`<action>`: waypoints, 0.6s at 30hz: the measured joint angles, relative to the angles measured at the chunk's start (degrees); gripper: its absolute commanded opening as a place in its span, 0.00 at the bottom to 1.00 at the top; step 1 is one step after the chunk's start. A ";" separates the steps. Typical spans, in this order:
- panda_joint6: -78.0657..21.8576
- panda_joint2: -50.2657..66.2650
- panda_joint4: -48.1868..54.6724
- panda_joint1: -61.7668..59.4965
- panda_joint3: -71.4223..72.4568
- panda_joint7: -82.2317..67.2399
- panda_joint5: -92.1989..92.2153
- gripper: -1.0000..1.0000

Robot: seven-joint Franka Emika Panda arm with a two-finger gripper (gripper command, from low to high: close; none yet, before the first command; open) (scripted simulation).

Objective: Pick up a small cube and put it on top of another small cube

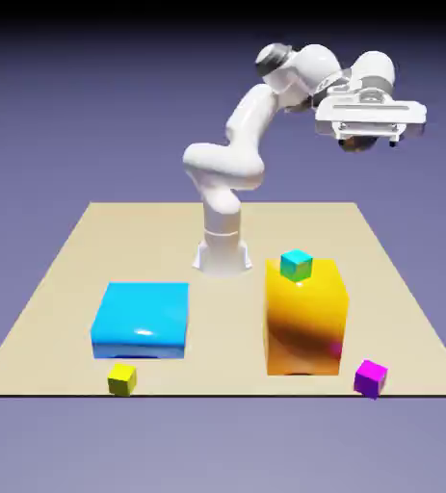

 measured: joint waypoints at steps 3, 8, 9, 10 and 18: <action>-1.47 -2.37 2.51 -3.80 6.23 6.14 -0.46 0.50; -3.92 -6.31 6.70 -10.14 16.61 16.39 -1.23 0.50; -4.41 -7.10 7.53 -11.40 18.69 18.43 -1.39 0.50; -4.90 -7.89 8.37 -12.67 20.76 20.48 -1.54 0.50; -8.83 -14.21 15.07 -22.81 37.38 36.87 -2.78 0.50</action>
